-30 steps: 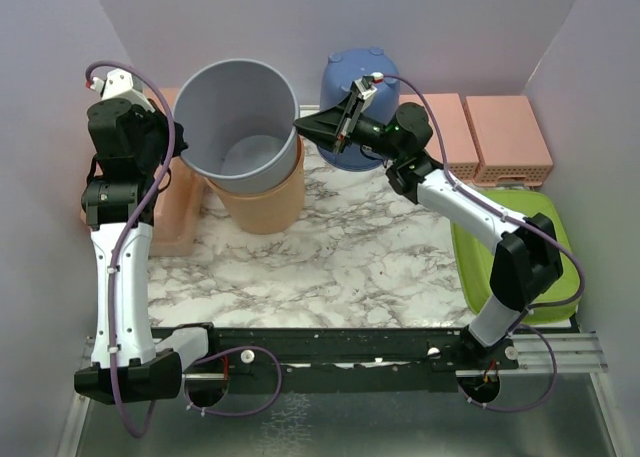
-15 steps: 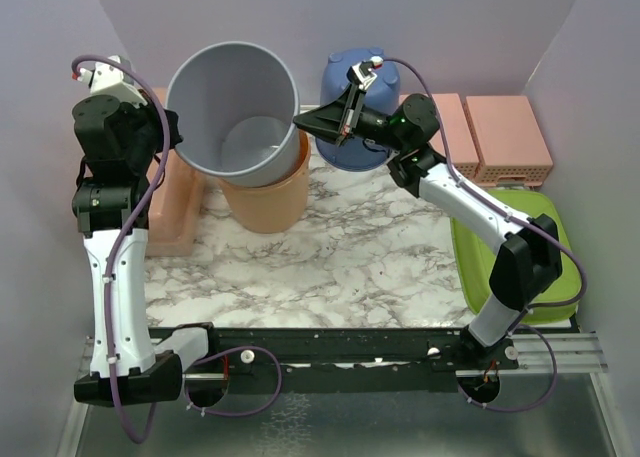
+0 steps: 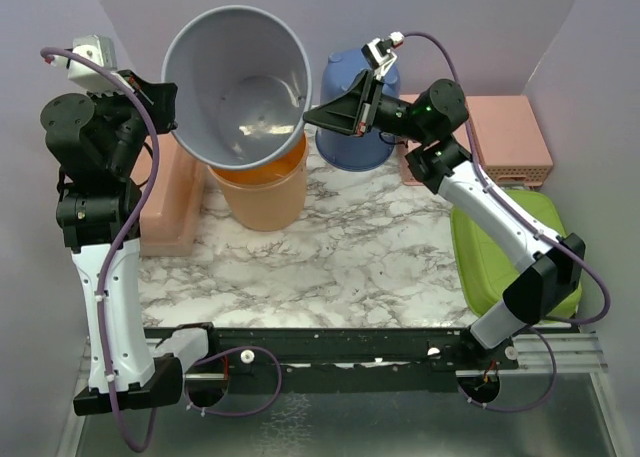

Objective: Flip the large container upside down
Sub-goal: Pick up the container from the container.

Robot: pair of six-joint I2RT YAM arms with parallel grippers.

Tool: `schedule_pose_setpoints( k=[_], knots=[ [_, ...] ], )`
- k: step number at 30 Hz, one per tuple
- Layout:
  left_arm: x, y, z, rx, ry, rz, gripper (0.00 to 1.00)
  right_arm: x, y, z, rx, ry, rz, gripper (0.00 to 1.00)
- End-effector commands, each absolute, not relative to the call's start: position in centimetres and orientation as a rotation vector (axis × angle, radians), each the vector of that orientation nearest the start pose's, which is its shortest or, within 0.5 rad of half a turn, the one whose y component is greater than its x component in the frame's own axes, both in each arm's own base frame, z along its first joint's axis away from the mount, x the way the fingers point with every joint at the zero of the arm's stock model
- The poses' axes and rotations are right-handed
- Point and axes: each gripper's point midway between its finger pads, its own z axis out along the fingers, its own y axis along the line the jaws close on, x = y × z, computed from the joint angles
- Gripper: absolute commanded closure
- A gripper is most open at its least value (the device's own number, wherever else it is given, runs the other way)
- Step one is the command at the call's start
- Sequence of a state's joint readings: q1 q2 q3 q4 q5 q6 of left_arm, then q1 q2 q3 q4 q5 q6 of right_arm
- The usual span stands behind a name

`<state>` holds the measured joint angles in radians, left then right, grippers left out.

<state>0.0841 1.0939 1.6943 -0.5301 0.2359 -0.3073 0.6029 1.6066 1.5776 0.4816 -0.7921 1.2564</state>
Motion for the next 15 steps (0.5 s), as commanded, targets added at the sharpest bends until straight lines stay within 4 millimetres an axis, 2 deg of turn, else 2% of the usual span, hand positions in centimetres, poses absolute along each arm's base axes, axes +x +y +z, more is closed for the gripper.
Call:
schedule_pose_setpoints(
  k=[1,4,8,15],
  knots=[
    [26.6,-10.3,56.8,0.240,1.338,-0.712,1.00,25.7,37.8,48.8,-0.484,1.536,1.916,0.99],
    [26.0,-10.8,57.4,0.266,1.314,-0.742,1.00,25.2,37.5,49.2,-0.510,1.533,1.845,0.99],
    [26.0,-11.8,57.4,0.283,1.303,-0.838,1.00,25.5,36.4,49.1,-0.424,1.569,1.679,0.99],
    [26.7,-13.5,56.0,0.260,1.307,-1.019,1.00,24.6,33.7,48.6,-0.336,1.596,1.555,0.99]
  ],
)
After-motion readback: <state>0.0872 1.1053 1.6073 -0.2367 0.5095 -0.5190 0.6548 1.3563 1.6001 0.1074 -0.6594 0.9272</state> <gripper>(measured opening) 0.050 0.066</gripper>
